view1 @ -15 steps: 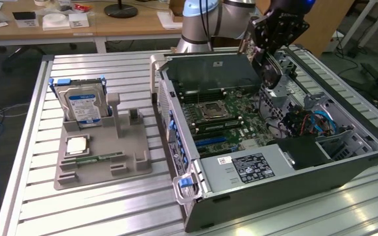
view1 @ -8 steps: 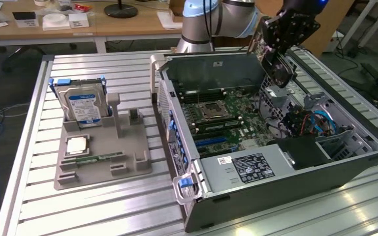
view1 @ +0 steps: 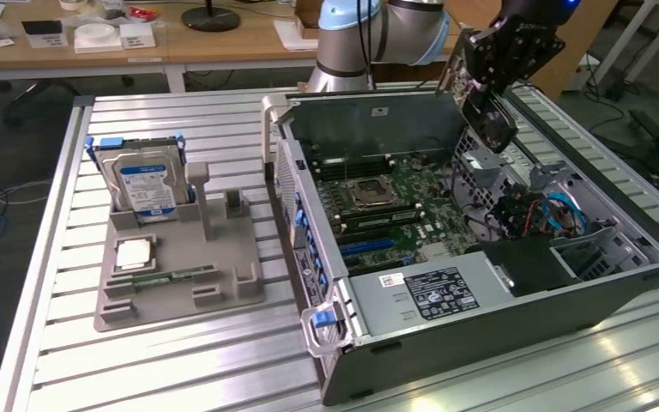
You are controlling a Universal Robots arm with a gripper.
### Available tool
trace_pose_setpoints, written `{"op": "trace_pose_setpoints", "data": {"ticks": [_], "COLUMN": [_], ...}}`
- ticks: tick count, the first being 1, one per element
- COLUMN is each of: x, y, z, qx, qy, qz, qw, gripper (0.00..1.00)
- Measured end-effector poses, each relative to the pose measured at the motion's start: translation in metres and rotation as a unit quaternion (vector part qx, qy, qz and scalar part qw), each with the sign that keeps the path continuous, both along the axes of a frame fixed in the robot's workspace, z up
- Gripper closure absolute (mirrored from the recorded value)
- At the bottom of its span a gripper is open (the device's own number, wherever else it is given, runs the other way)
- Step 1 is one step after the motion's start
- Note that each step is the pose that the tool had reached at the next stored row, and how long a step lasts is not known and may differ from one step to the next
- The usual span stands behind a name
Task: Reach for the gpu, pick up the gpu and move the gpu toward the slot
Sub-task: 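Reach for the gpu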
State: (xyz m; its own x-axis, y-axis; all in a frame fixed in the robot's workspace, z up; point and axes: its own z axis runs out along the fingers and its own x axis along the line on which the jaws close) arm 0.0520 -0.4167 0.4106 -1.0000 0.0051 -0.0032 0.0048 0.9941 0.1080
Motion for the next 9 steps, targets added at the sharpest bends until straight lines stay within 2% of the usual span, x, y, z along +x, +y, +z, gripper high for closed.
{"op": "trace_pose_setpoints", "data": {"ticks": [6,9], "x": [0.0015,0.0024], "y": [-0.0023,-0.003], "z": [0.0,0.0], "qx": [-0.0001,-0.0037], "qy": [0.0,0.0001], "qz": [0.0,0.0], "qw": [1.0,1.0], "gripper": [0.73,0.73]}}
